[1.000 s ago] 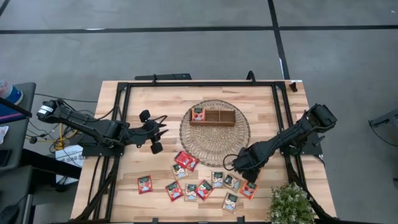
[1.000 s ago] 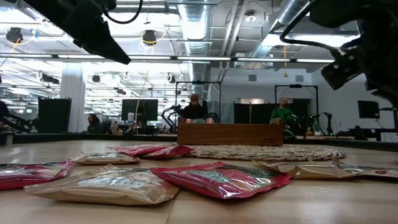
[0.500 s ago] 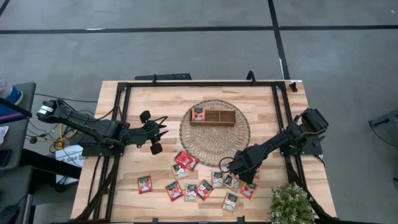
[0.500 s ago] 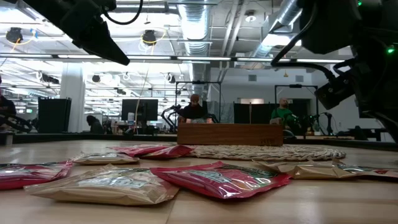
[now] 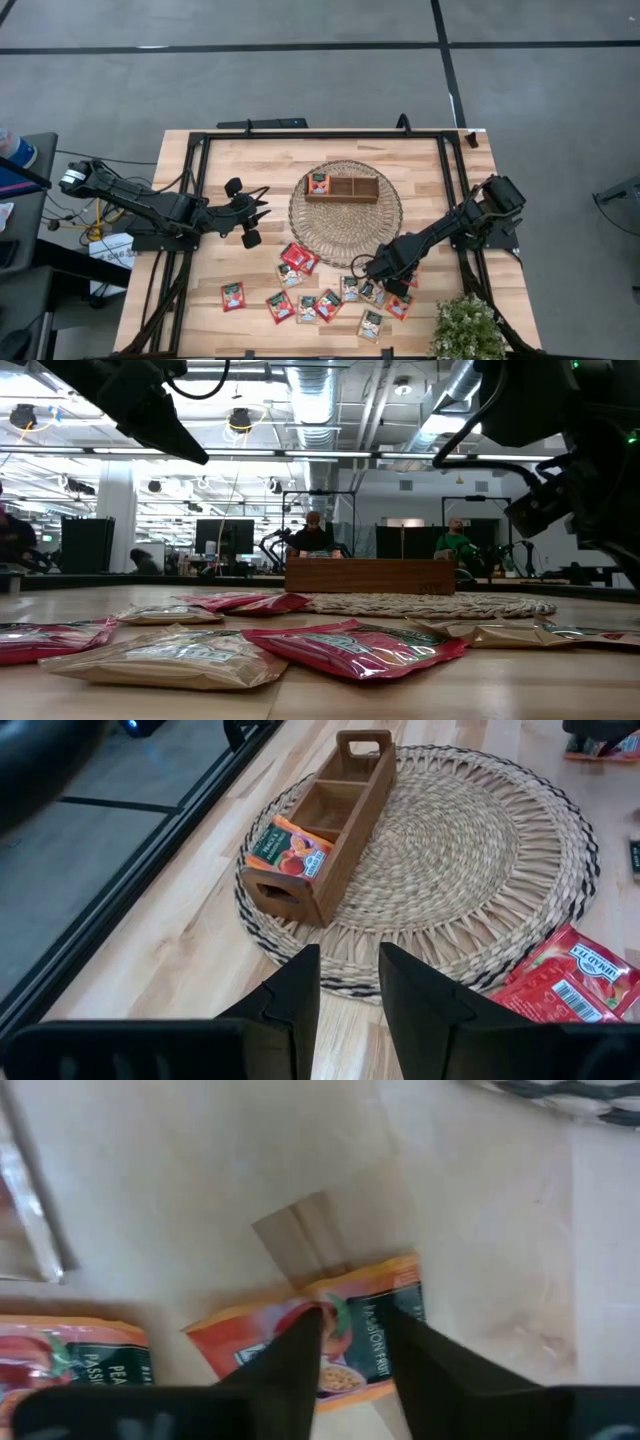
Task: Pick & Place Tea
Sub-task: Put the orange tea bag into the left section of the wooden organizer
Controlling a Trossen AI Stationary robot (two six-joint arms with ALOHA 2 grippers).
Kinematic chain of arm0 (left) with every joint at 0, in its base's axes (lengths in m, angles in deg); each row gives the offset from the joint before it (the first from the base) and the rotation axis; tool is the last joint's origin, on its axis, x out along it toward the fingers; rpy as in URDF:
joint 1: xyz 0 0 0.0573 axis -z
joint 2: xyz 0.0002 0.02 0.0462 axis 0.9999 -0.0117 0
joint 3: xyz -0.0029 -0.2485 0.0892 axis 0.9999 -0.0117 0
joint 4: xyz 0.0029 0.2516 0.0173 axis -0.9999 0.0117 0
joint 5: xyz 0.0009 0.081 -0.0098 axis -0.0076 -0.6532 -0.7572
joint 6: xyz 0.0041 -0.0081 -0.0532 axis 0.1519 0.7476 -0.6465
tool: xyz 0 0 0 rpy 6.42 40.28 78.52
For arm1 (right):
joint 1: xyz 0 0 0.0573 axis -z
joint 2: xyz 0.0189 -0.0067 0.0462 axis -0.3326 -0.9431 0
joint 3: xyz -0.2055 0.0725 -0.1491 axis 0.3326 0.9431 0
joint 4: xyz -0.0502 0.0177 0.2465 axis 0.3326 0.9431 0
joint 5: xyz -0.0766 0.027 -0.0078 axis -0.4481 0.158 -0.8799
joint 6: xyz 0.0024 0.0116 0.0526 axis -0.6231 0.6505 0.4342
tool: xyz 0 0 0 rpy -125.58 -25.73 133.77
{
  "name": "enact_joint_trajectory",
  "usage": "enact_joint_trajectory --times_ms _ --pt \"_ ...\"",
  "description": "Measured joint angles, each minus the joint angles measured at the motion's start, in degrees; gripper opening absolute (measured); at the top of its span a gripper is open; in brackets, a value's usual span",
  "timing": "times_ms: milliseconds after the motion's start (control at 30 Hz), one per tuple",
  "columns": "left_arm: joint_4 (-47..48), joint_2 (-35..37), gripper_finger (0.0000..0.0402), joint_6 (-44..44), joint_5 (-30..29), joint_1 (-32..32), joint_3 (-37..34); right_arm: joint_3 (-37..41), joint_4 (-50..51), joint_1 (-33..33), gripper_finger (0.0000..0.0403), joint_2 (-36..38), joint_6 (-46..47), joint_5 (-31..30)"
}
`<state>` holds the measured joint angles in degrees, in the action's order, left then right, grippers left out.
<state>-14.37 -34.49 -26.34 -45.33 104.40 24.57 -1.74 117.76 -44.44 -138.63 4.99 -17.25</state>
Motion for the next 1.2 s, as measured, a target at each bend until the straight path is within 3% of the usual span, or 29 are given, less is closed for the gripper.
enact_joint_trajectory --times_ms 133,467,733,933,1200 --pt "0.00 0.00 0.0099 0.00 0.00 0.00 0.00 0.09 -0.59 0.31 0.0012 0.20 -0.19 0.06" --pt "0.00 0.00 0.0099 -1.00 0.00 0.00 0.00 -4.79 7.50 0.50 0.0000 2.31 -0.48 -6.14" --pt "0.00 0.00 0.0099 -1.09 0.00 0.00 0.00 -9.35 12.71 0.42 0.0001 5.52 0.66 -6.54" --pt "0.00 0.00 0.0099 -1.41 0.00 0.00 0.00 -9.42 17.83 0.42 0.0033 6.99 7.28 -2.23" --pt "0.00 0.00 0.0099 -1.84 0.04 0.00 0.00 -8.91 17.87 0.36 0.0144 6.61 7.01 -4.11"
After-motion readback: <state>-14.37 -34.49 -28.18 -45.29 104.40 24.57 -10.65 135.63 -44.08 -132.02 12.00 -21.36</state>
